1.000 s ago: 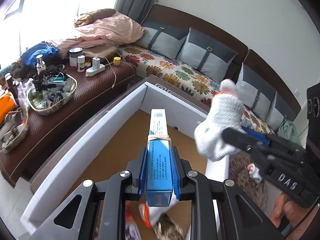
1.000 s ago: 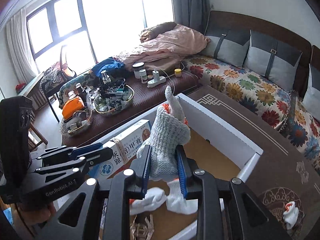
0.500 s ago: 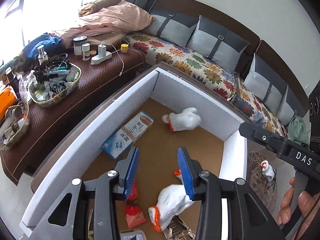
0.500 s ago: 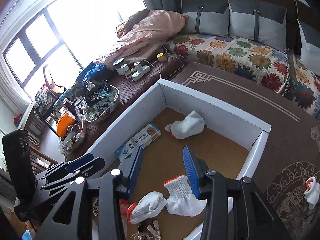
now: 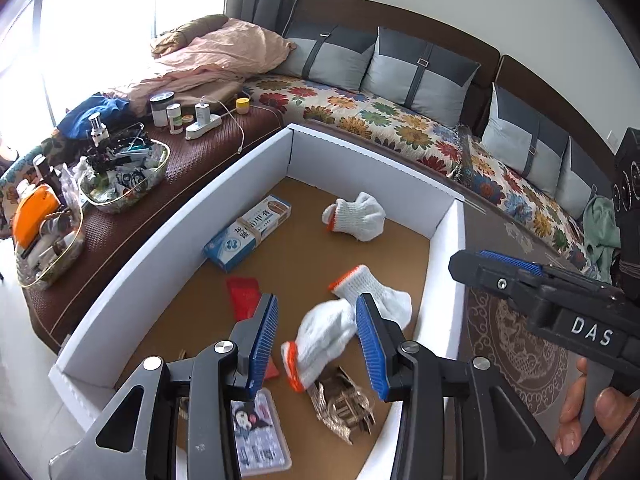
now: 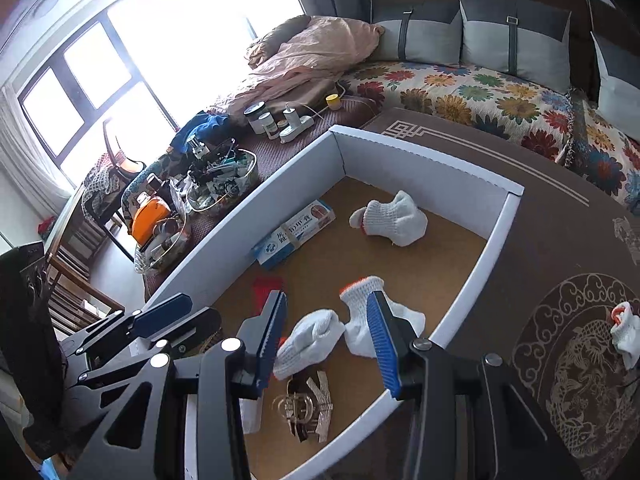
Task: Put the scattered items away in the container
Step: 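Withdraw both open tools from the box back over the table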
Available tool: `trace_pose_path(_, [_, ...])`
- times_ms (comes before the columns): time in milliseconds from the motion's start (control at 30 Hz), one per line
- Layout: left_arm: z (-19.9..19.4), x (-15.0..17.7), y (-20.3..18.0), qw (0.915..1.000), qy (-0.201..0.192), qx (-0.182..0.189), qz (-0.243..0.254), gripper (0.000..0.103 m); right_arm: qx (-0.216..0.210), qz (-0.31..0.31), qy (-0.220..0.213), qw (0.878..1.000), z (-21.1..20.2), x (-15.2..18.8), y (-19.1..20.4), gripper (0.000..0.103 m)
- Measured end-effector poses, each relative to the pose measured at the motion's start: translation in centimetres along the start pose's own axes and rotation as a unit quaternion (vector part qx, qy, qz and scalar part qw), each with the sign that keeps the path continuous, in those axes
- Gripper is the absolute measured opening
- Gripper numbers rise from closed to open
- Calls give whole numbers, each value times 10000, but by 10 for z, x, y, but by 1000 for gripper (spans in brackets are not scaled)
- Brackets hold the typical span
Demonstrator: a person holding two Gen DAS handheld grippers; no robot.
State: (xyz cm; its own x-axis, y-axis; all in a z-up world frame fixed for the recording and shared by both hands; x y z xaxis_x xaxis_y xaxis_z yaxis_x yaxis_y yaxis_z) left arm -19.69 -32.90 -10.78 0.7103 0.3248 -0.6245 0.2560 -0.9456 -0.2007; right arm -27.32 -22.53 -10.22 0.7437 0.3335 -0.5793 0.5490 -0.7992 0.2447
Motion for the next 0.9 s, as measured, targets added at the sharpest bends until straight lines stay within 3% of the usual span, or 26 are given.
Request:
trace_pose_path(467, [-80,46,-21,9988,-332,-304,194,42,-104,-182,-326,9992,-74,58,25,43])
trace_pose_path(500, [-84,48,-22,9985,-373,-329,206,45,-99,-195,-361,9991,-80,62,26,43])
trace_pose_path(567, [-96,51,-25,9977,-500,-400,234,63,-98,-191,-412,9989,-88,69,28,43])
trace_pose_path(633, [-107,52,-28,9966,-666,-430,236,91,-47,-126,-475,9988,-96,78,24,43])
trace_pose_path(900, [-127,66,-47,9966,-761,-238,229,95,160,133,-725,9972,-130,116,7,44])
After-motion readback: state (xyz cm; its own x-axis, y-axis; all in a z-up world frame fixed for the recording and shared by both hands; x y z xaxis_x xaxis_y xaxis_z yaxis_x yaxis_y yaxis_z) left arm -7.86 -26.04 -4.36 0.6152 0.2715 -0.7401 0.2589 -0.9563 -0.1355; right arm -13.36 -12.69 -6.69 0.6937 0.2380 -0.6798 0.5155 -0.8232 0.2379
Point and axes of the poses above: each gripper's, at about its wrist camera, not at the fingertips, and z roughly the way its jaws point, y to its left, x to its underside, the point moved 10 cm from there along z, roughly the way its jaws point, and after that the axes turned 4 degrees about x, right-handed, at the moved point
